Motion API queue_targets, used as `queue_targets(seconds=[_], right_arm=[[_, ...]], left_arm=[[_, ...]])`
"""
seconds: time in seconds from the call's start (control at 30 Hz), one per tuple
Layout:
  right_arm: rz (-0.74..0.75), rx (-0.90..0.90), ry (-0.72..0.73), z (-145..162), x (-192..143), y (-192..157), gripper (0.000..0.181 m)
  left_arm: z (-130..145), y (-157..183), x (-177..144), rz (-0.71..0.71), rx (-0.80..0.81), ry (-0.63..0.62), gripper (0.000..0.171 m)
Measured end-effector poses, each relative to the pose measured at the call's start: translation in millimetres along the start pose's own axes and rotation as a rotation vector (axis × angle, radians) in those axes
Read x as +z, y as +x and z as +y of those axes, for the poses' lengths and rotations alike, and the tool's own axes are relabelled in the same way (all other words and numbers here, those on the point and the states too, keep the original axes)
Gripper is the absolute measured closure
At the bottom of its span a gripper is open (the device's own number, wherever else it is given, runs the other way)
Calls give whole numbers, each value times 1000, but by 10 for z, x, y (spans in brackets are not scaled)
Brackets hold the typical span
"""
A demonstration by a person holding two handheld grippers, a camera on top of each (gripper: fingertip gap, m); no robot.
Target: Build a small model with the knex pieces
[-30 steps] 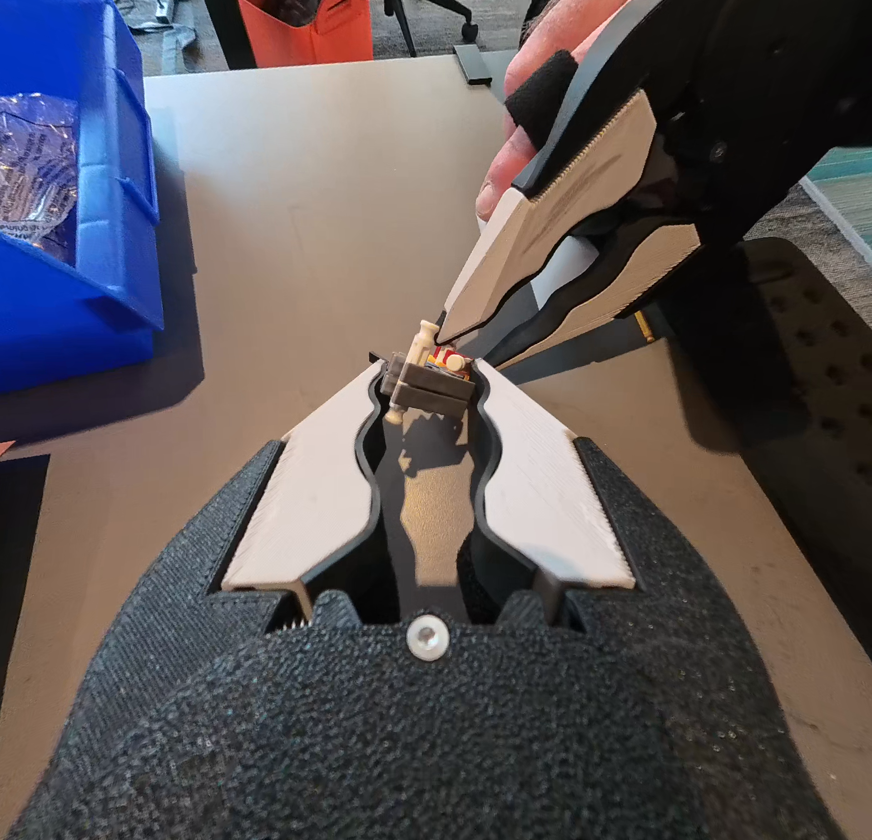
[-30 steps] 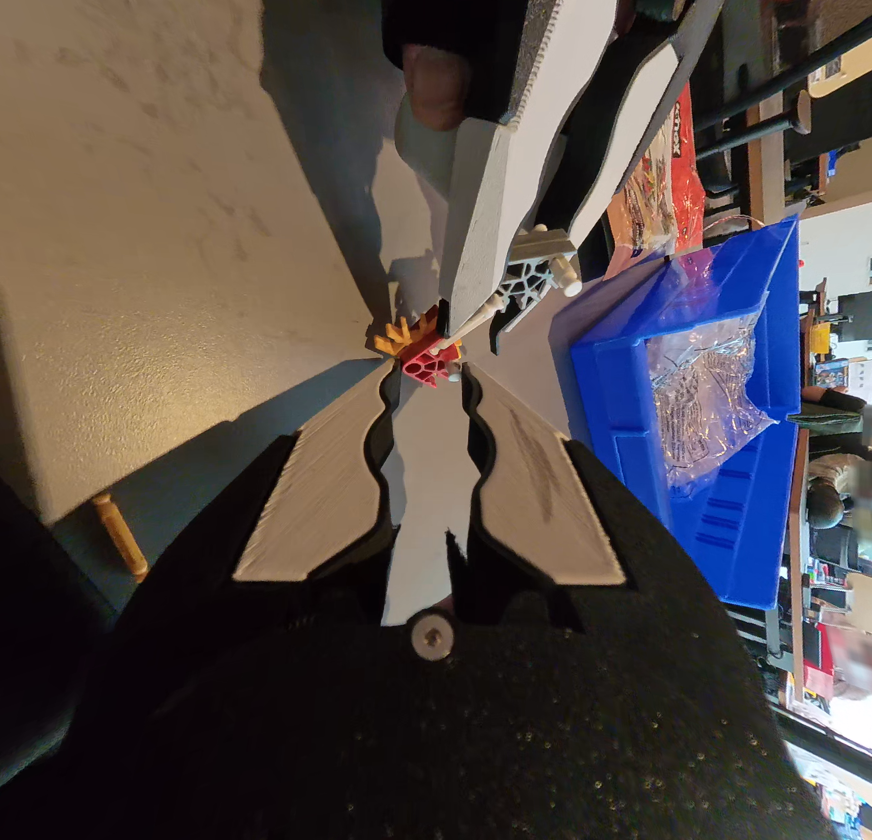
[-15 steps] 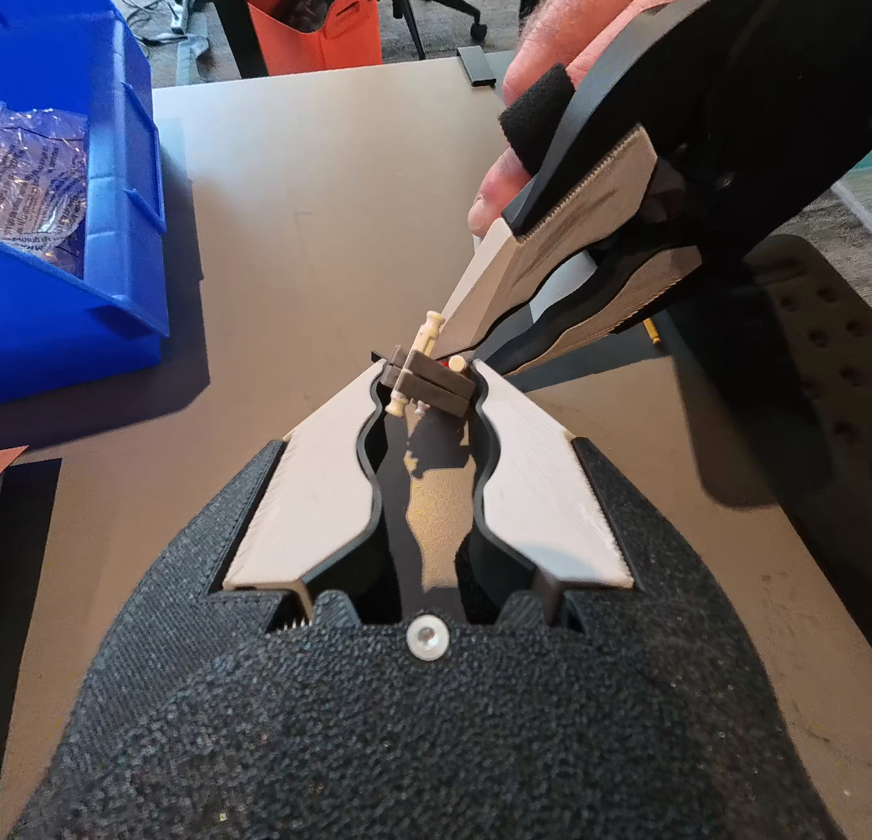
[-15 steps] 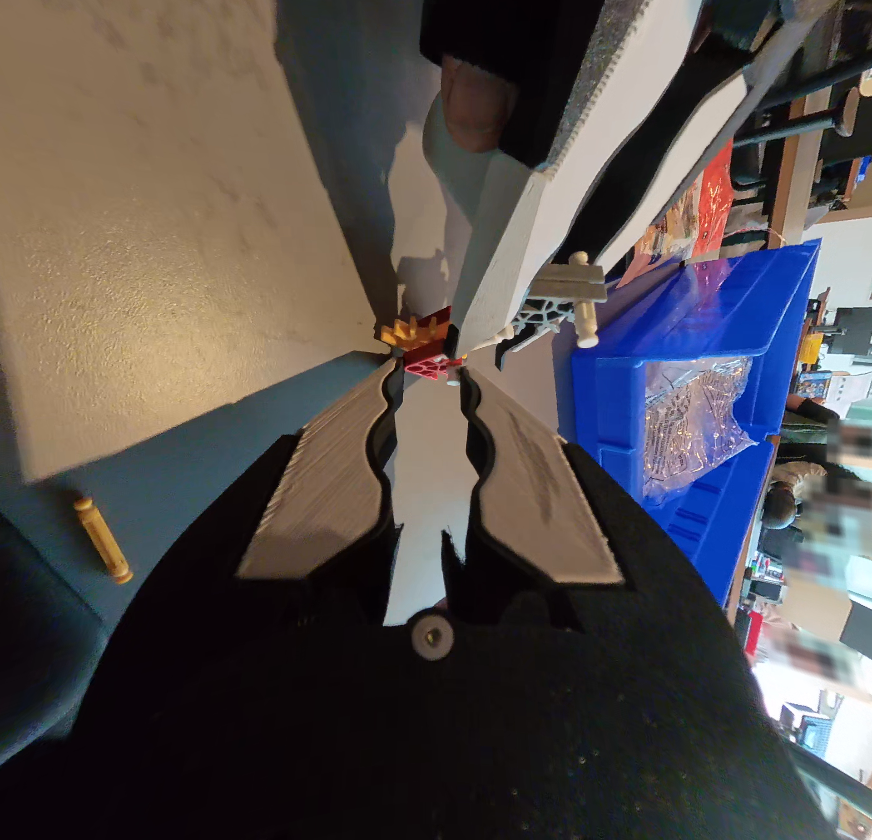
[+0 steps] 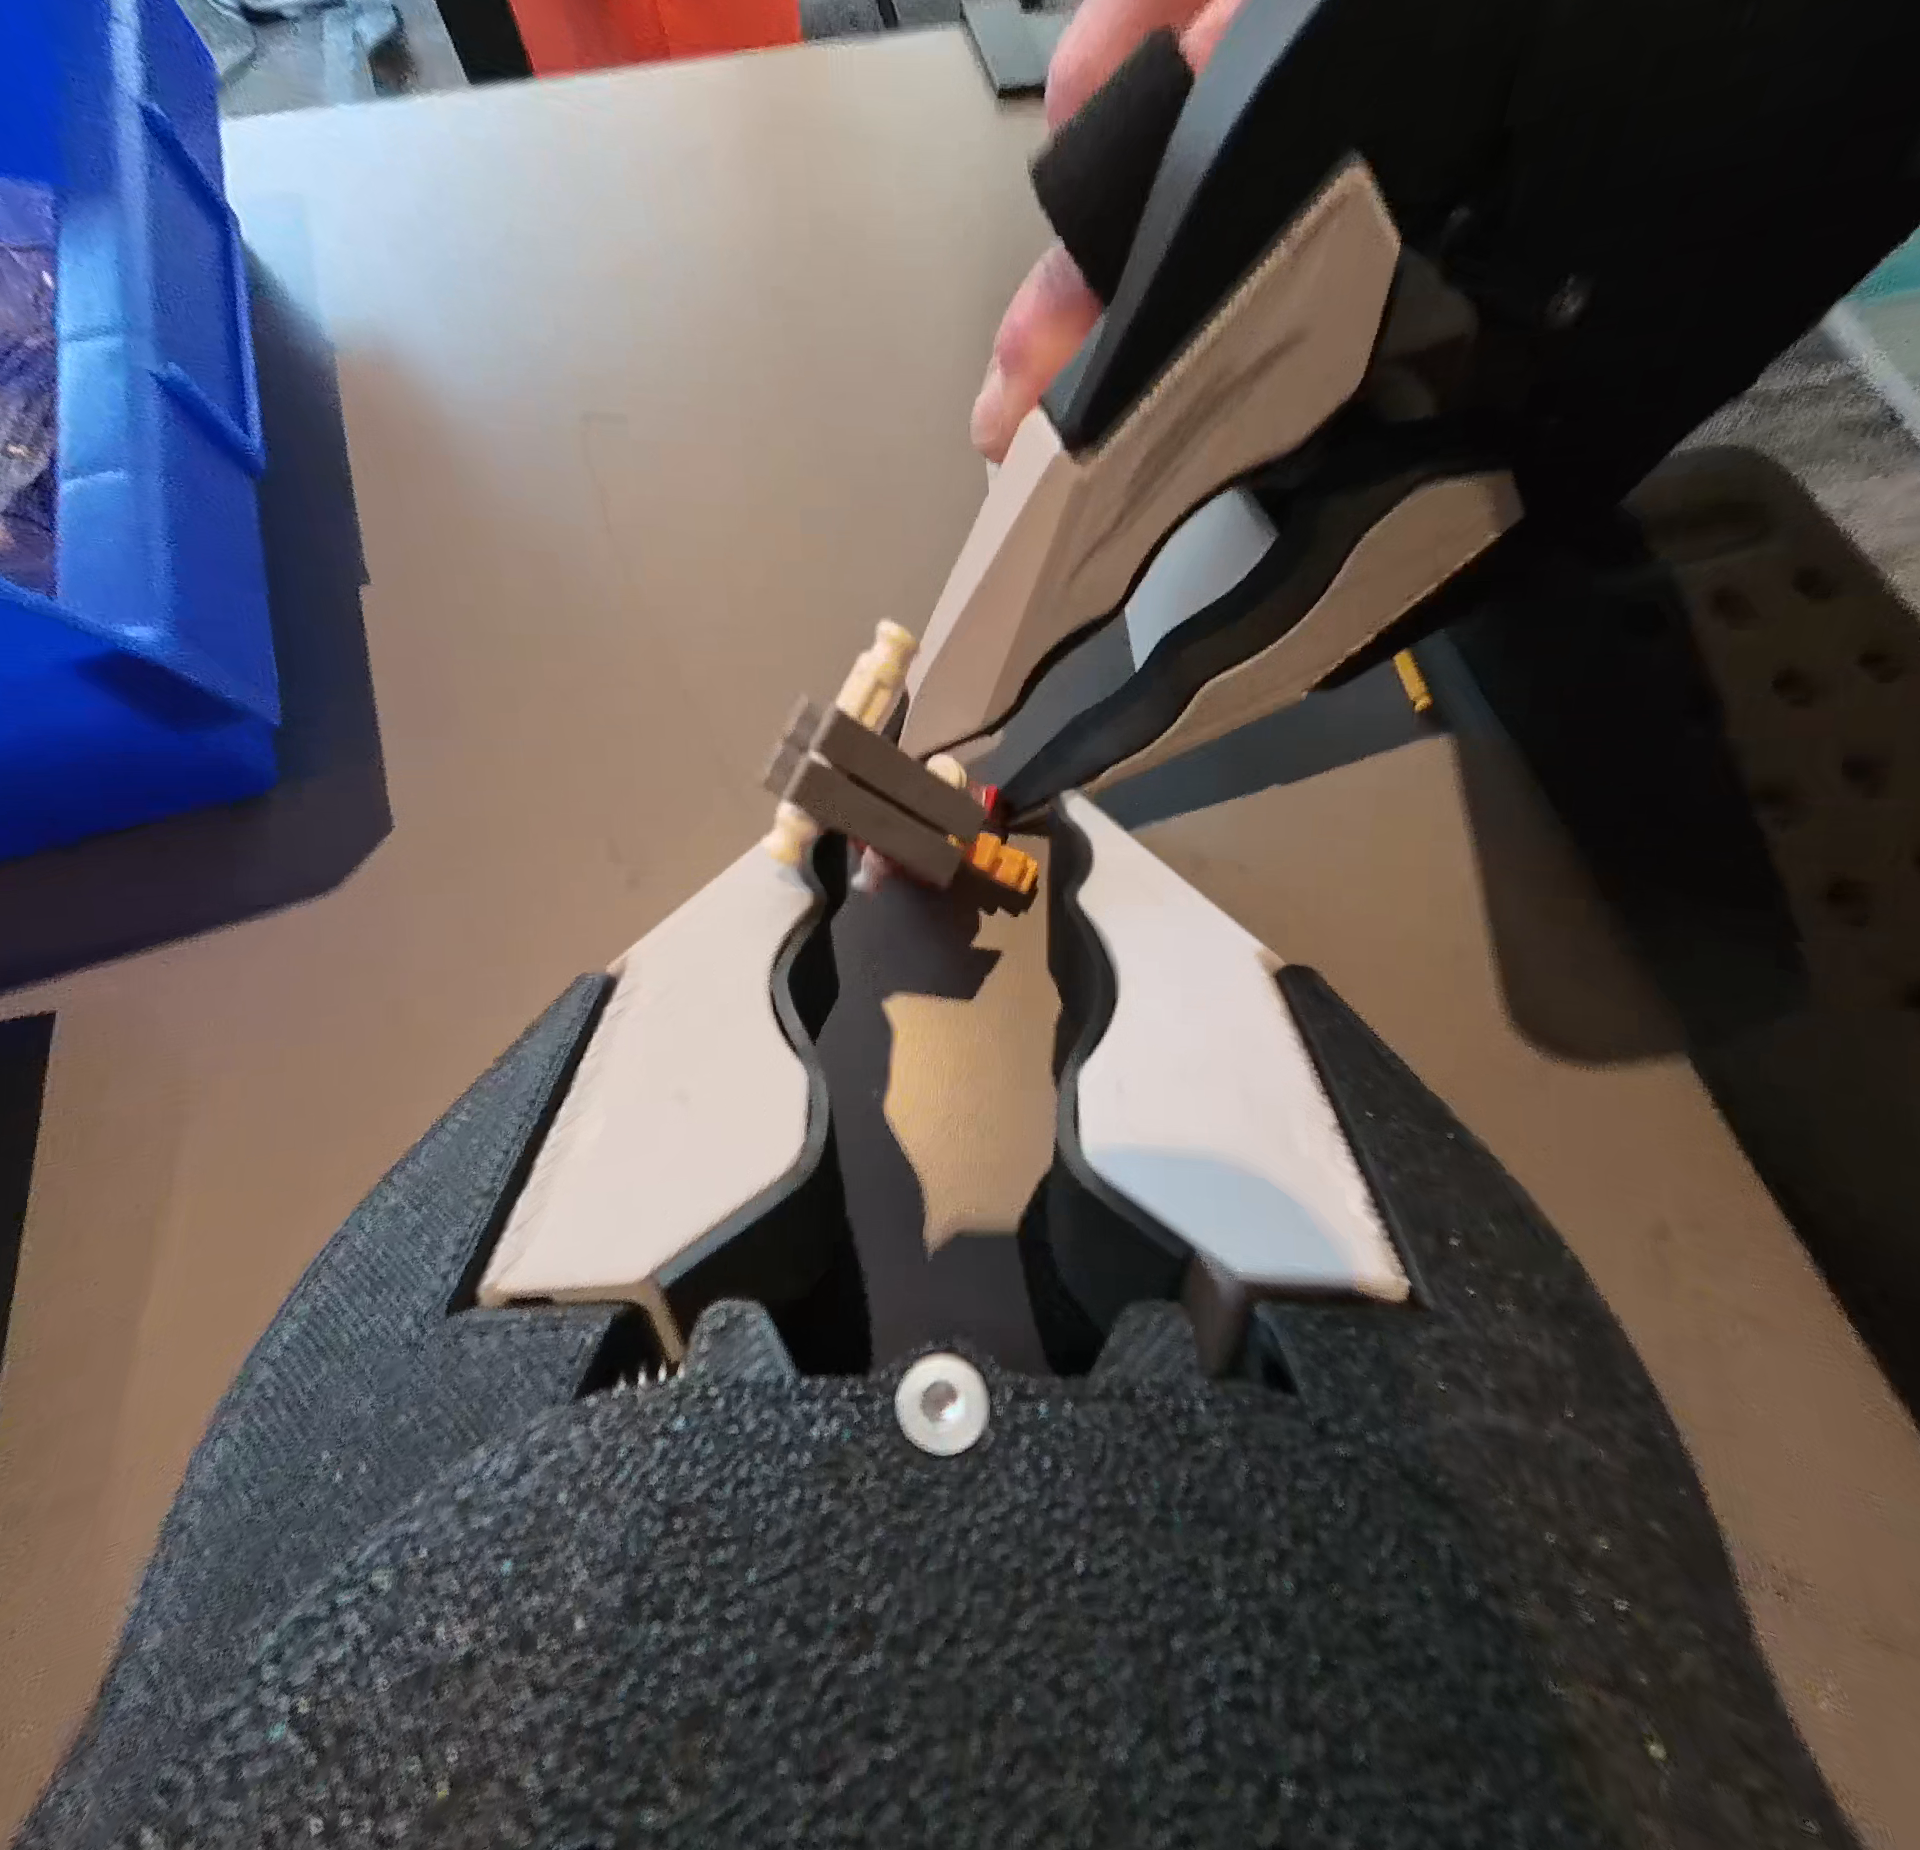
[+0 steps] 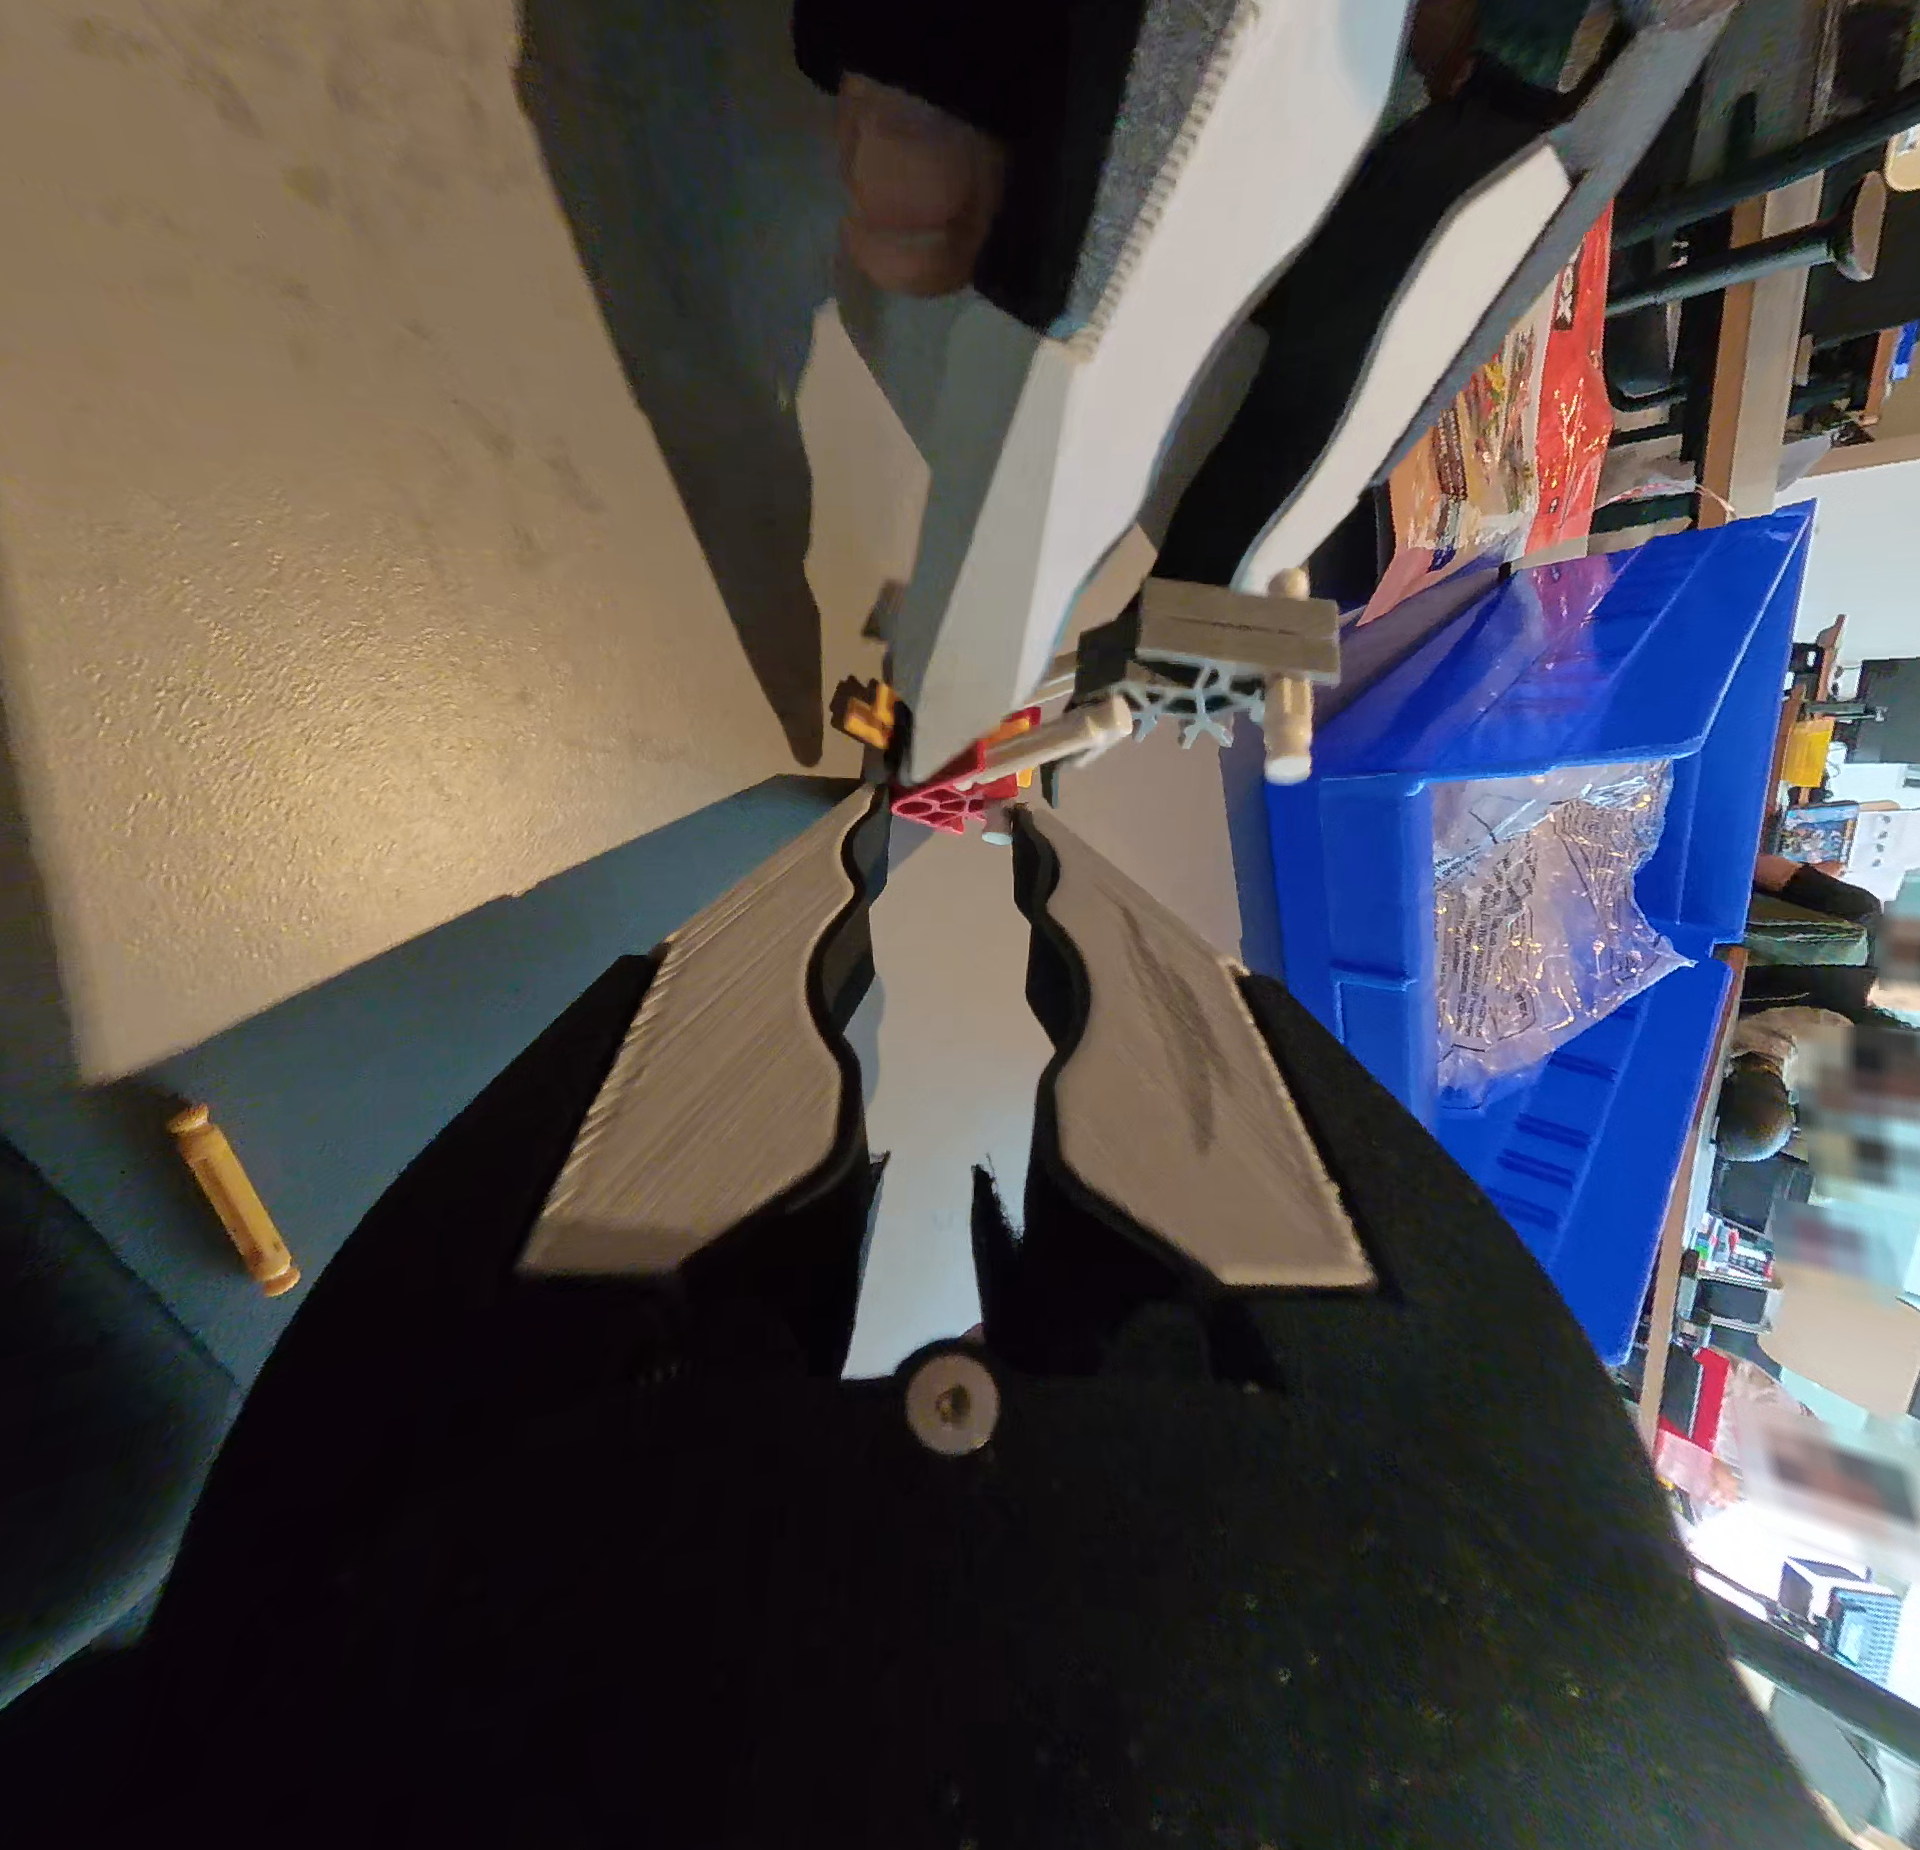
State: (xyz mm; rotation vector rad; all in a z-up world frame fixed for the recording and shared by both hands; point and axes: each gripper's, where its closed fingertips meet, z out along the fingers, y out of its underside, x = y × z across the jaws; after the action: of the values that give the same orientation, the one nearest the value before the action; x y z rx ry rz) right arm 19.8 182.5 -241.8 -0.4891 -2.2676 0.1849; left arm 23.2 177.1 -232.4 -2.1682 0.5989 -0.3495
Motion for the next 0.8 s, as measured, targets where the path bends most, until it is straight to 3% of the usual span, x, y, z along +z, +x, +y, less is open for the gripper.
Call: queue_targets(seconds=[0.1,0.8], right_arm=[[-4,12,6,0,1,-1,159],[-20,94,41,-14,13,6,161]], left_arm=[[56,-47,70,-35,23,-50,143],[28,-39,97,-113,66,-25,148]])
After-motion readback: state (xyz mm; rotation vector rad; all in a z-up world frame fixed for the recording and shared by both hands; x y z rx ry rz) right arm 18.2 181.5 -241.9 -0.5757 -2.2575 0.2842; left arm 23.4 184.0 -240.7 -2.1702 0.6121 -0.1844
